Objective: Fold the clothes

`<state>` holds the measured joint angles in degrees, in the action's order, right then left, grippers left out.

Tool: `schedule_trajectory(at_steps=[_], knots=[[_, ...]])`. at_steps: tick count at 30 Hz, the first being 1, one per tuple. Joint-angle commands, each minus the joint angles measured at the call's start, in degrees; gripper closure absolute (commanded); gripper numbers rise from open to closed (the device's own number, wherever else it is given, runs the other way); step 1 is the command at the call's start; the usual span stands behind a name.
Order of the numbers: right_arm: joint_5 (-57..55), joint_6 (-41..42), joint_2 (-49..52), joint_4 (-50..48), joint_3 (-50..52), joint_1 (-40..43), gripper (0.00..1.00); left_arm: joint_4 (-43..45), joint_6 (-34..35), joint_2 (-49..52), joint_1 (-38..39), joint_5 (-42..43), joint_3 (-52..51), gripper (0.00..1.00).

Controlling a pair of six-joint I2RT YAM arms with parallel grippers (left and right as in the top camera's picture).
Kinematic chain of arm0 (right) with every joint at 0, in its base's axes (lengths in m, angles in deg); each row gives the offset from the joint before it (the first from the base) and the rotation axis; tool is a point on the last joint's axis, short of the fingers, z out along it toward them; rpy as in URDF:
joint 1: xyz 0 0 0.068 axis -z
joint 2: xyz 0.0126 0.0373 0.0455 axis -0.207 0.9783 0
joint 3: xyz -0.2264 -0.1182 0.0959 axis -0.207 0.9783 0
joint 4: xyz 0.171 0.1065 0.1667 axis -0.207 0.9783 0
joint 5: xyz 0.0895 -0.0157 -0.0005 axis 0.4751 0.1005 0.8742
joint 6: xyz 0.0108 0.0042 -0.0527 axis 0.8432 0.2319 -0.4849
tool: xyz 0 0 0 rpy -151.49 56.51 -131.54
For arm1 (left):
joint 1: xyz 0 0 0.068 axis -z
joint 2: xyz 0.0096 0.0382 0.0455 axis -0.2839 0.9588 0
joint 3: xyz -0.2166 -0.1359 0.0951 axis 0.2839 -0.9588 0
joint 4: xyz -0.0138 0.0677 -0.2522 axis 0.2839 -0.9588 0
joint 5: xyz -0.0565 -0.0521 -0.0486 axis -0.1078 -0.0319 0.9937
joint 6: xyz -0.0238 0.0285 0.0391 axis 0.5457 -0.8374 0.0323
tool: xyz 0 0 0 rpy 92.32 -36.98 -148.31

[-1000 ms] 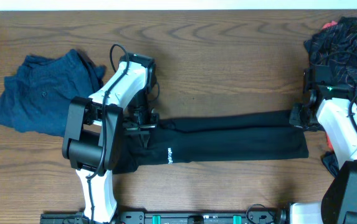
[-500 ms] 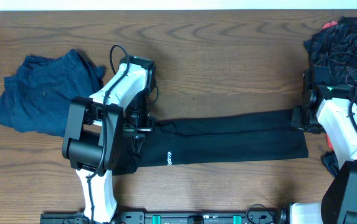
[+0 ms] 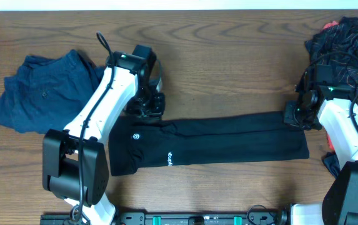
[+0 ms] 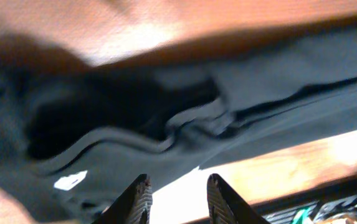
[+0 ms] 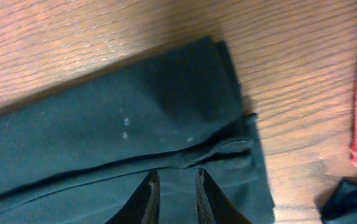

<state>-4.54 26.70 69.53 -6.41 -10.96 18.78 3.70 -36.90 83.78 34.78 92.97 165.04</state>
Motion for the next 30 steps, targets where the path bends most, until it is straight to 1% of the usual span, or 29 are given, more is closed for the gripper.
schedule_trajectory(at_steps=[1, 7, 12, 15, 27, 30], knots=[[2.6, -1.4, -1.1, 0.4, 0.7, -0.5, 0.80, 1.4, 2.5, 1.6, 2.3, 2.2, -0.1, 0.68], [2.6, -1.4, -1.0, 0.8, 1.6, -0.5, 0.78, 2.6, 3.8, 4.1, 7.0, 1.7, -0.3, 0.68], [2.6, -1.1, -0.8, 2.3, 1.9, -0.5, 0.77, 2.6, 7.6, 6.5, 9.4, -2.1, -0.3, 0.68], [2.4, -1.1, -0.8, 2.4, 2.4, -0.5, 0.76, 2.9, 8.9, 8.0, 9.4, -2.8, -0.3, 0.68], [2.2, -1.2, -0.8, 1.6, 2.8, -0.5, 0.73, 5.2, 9.6, 11.1, 9.4, -2.9, -1.0, 0.68], [2.2, -1.1, -0.8, 1.6, 2.8, -0.5, 0.73, 6.6, 11.1, 11.1, 9.4, -4.8, -2.0, 0.68]])
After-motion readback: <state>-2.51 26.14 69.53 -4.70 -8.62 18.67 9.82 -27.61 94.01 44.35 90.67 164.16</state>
